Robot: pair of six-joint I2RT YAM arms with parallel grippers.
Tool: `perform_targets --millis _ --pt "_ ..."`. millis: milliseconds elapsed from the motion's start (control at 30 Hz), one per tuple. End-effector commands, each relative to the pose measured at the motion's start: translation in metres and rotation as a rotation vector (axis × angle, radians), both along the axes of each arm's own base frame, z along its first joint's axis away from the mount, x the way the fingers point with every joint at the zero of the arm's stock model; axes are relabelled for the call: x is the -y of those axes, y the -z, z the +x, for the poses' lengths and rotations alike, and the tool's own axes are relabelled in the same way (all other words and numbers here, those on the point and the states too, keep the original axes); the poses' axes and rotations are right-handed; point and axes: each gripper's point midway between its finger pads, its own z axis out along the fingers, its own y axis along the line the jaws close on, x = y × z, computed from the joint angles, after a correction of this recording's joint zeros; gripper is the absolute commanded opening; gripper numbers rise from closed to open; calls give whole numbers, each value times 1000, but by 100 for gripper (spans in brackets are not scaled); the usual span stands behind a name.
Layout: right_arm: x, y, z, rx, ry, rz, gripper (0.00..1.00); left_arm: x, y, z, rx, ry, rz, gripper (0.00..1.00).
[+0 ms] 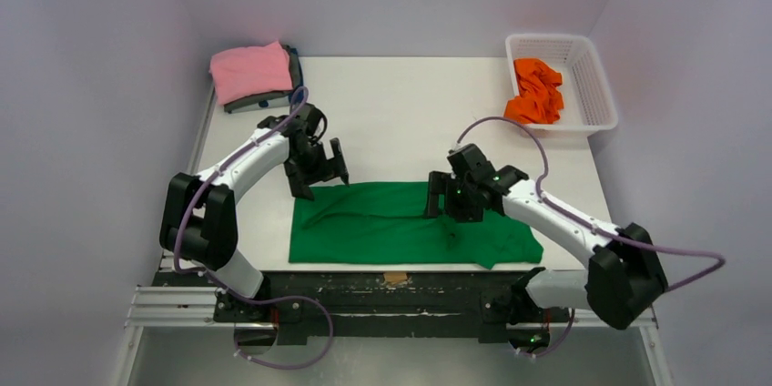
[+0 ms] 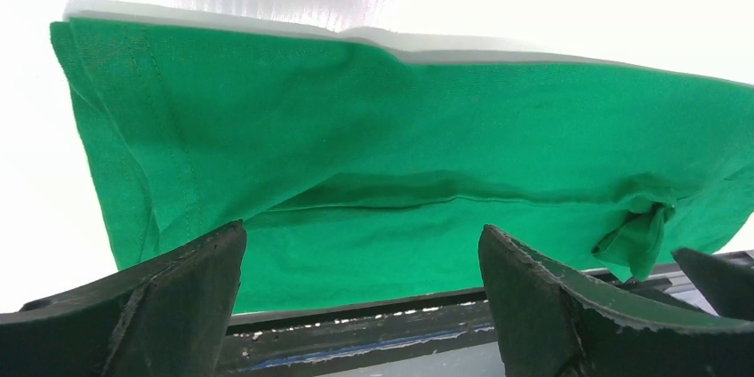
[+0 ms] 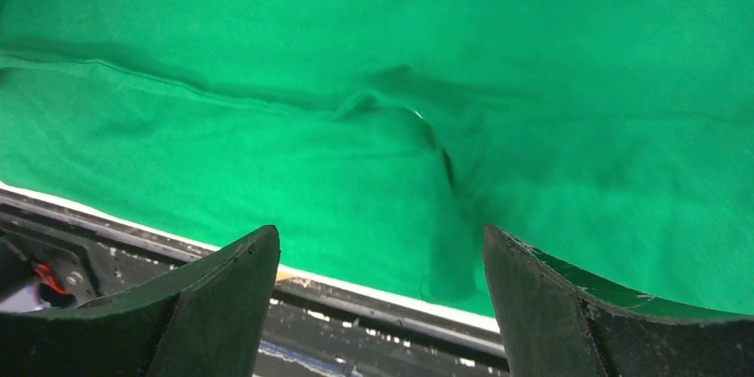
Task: Fold and stack the t-shirts
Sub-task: Fold the other side of the tshirt into a rectangle, then rotate the tshirt 90 degrees
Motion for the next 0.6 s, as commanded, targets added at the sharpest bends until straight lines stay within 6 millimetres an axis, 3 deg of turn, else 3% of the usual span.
perform_targets --millis 0,100,167,300,433,567 --pt "-42 22 8 -2 -170 25 83 6 -22 6 66 24 -32 100" --pt "-62 32 -9 -52 -288 2 83 3 -24 5 72 20 -16 100" --pt "-70 25 -10 -36 -309 23 83 2 -25 5 75 20 -14 100" --pt "-60 6 -6 6 -263 -2 84 10 -27 7 79 51 -50 100" --pt "-34 -13 -2 56 -144 -53 91 30 -28 6 78 143 -103 100" --pt "19 -6 -1 -13 87 -96 94 53 -25 -9 62 285 -75 100"
